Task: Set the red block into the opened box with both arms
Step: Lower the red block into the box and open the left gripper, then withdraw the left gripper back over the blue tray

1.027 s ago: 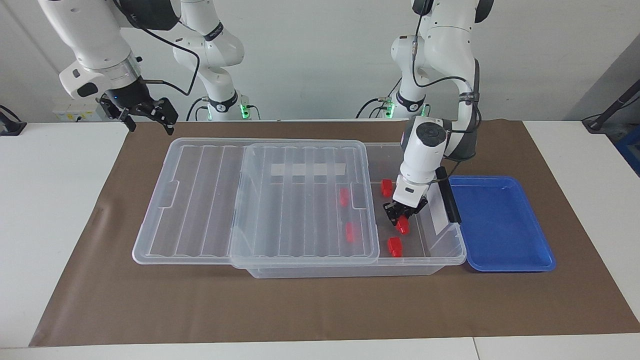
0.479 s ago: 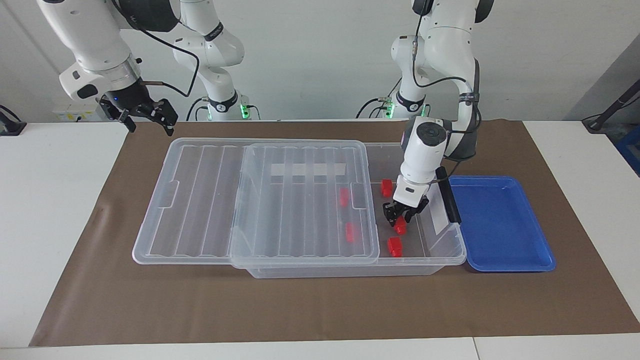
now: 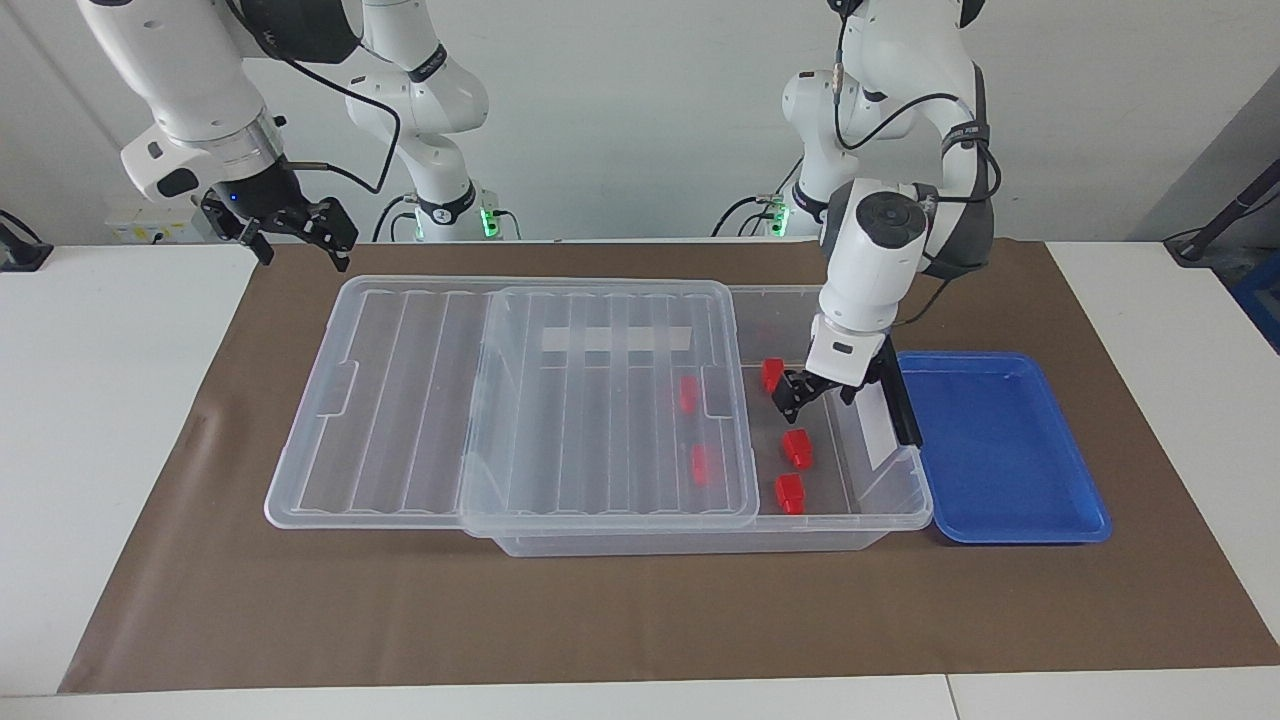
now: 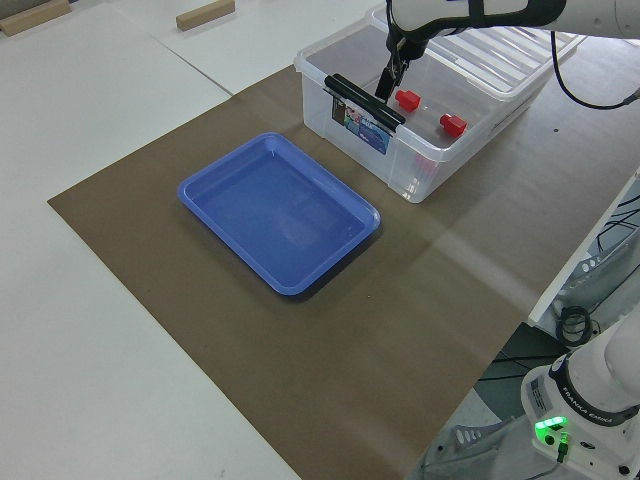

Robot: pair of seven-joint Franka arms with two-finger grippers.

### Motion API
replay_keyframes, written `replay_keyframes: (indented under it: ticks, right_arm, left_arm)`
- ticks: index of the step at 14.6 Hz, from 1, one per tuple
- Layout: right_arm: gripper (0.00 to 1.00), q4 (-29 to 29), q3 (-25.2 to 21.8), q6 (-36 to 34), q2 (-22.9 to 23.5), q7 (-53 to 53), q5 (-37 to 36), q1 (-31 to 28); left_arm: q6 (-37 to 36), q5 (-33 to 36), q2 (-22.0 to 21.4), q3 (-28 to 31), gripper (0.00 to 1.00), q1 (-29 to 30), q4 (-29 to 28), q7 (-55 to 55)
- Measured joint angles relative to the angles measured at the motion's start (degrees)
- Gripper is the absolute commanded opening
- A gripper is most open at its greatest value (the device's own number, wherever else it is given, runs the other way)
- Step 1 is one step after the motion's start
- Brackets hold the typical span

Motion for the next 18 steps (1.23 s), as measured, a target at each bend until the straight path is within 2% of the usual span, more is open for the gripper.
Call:
replay_keyframes:
  ticks: [2,6,8,12,15,18]
  right_arm:
    - [1.00,0.00,0.00,0.00,0.00,0.00,0.00,0.00]
    - [1.00,0.00,0.00,0.00,0.00,0.00,0.00,0.00]
    - [1.00,0.00,0.00,0.00,0.00,0.00,0.00,0.00]
    - [1.00,0.00,0.00,0.00,0.00,0.00,0.00,-0.01]
    - [1.00,0.00,-0.01,0.00,0.00,0.00,0.00,-0.02]
    - [1.00,0.00,-0.01,0.00,0.00,0.00,0.00,-0.03]
  left_arm:
    - [-4.13,0.00,-1.51,-0.01,1.00,-0.41,1.54,-0.71]
    - [-16.68,0.00,-2.96,0.93,1.00,-0.38,10.47,-0.28]
    - [-20.71,0.03,-3.72,1.69,1.00,1.04,13.37,4.08]
    - [-25.02,0.01,-7.41,2.29,1.00,8.14,14.18,16.59]
    - [-27.45,0.04,-10.61,2.34,1.00,11.71,14.20,21.74]
    - [-28.64,0.08,-11.83,2.33,1.00,15.22,14.19,26.54]
